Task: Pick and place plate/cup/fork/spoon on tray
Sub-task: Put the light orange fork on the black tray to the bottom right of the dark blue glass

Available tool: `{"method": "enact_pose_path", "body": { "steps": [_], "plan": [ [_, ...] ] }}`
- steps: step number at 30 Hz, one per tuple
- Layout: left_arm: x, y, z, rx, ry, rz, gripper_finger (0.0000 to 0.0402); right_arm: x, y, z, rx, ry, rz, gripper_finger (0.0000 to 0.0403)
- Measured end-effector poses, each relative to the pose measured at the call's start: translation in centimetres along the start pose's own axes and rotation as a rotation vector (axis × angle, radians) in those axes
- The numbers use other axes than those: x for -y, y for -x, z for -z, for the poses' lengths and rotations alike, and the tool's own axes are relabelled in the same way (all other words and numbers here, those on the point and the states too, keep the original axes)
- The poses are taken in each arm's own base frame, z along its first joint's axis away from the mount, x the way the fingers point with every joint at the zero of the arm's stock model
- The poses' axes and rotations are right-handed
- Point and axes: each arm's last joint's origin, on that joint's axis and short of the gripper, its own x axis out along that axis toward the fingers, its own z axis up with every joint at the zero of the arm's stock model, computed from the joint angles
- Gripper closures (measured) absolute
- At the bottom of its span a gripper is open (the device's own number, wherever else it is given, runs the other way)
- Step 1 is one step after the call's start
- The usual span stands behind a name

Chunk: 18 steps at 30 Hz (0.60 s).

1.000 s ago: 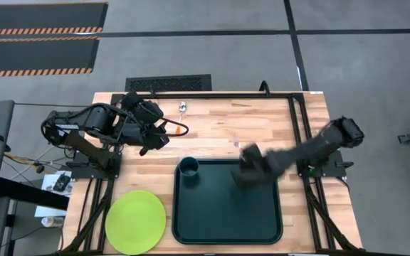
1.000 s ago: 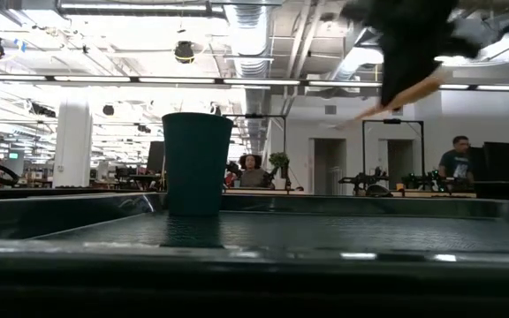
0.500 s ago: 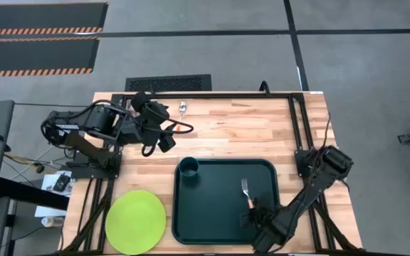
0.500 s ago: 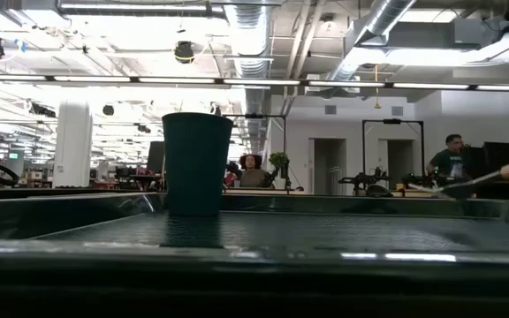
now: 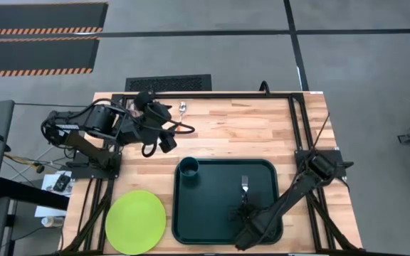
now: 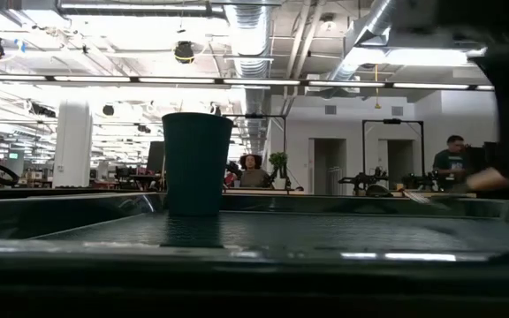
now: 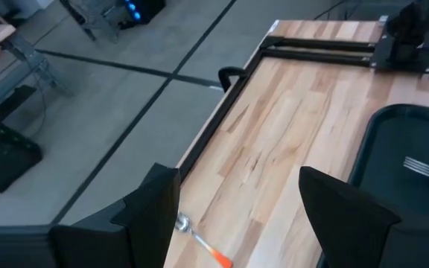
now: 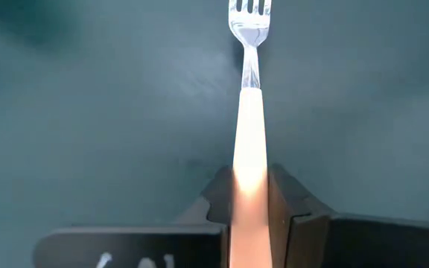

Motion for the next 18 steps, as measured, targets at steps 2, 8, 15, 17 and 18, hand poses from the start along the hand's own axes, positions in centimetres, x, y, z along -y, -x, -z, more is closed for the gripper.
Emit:
{"method": "enact_pose_path", "body": {
  "steps": [2, 8, 15, 17, 18],
  "plan": [
    [0.1, 0.0, -0.2, 0.012, -0.001, 0.014, 0.0139, 0.0, -0.5, 0.3, -0.004, -0.002, 0.024, 0.0355],
    [0.2, 0.0, -0.3, 0.02, -0.001, 0.03, 0.0139, -0.4, -0.9, 0.2, -0.01, -0.017, 0.024, 0.0353],
    [0.2, 0.0, -0.3, 0.023, 0.001, 0.03, 0.0139, -0.4, -1.3, -0.1, 0.004, -0.017, 0.039, 0.0352],
    [0.2, 0.0, -0.3, 0.023, 0.0, 0.03, 0.0139, -0.4, -1.4, -0.1, 0.006, -0.016, 0.038, 0.0352],
    [0.2, 0.0, -0.3, 0.023, 0.0, 0.03, 0.0139, -0.4, -1.5, -0.1, 0.006, -0.015, 0.04, 0.0352]
  ]
}}
